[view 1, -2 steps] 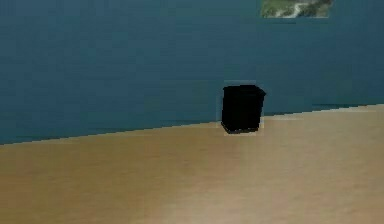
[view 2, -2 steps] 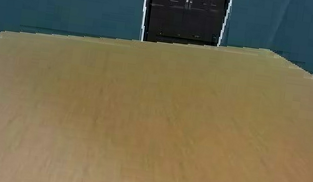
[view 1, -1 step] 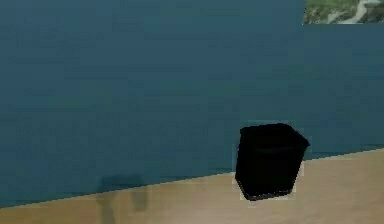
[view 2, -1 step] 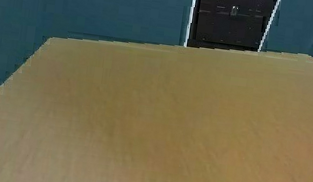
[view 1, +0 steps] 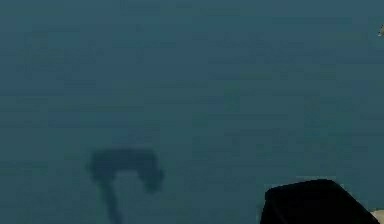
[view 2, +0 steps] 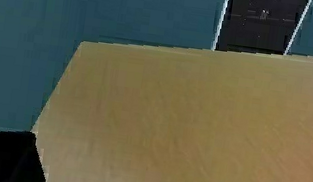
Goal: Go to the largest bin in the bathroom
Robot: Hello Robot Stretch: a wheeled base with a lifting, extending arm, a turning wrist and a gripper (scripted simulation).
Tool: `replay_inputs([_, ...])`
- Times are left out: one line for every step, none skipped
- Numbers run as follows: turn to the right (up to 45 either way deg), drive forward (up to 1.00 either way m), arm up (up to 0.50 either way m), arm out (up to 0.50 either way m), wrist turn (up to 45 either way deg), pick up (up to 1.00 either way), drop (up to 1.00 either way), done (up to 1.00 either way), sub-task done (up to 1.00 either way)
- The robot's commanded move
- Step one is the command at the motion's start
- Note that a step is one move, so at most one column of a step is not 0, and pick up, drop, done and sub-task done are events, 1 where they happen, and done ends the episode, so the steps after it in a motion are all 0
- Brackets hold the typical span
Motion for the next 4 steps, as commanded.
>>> replay_inputs([-45.0, 0.00, 0.00, 0.00, 0.0, 0.00, 0.00, 0.00, 0.00])
replay_inputs([-45.0, 0.00, 0.00, 0.00, 0.0, 0.00, 0.00, 0.00, 0.00])
replay_inputs([-9.0, 0.00, 0.00, 0.00, 0.0, 0.00, 0.00, 0.00, 0.00])
replay_inputs([0.0, 1.00, 0.00, 0.00, 0.0, 0.00, 0.00, 0.00, 0.00])
